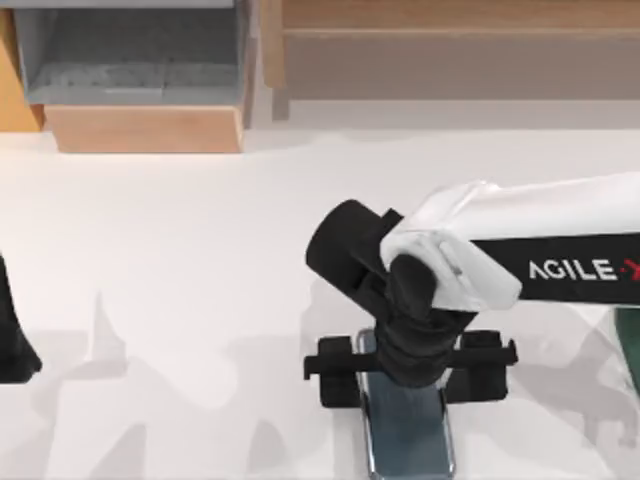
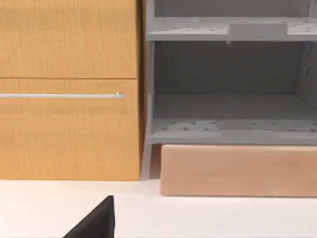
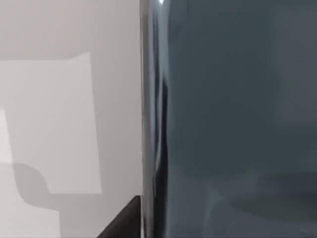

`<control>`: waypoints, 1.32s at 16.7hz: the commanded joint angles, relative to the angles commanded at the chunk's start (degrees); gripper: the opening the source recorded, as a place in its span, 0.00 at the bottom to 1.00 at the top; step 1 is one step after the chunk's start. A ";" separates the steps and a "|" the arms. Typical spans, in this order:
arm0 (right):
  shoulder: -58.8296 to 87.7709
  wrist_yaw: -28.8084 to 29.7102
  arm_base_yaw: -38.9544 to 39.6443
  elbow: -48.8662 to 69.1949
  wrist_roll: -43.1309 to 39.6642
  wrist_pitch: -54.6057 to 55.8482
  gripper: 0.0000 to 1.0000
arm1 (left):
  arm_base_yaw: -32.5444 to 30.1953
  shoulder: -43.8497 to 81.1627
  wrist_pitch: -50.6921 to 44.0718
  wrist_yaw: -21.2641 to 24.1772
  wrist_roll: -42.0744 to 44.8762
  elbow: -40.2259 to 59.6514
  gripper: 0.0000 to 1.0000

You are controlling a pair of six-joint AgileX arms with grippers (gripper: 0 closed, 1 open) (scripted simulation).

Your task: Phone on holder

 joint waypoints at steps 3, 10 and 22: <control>0.00 0.00 0.00 0.00 0.00 0.00 0.17 | 0.00 0.00 0.00 0.00 0.00 0.00 1.00; 0.00 0.00 0.00 0.00 0.00 0.00 0.00 | 0.00 0.00 0.00 0.00 0.00 0.00 1.00; -4.67 1.19 0.00 2.83 -0.38 -6.65 0.00 | 0.00 0.00 0.00 0.00 0.00 0.00 1.00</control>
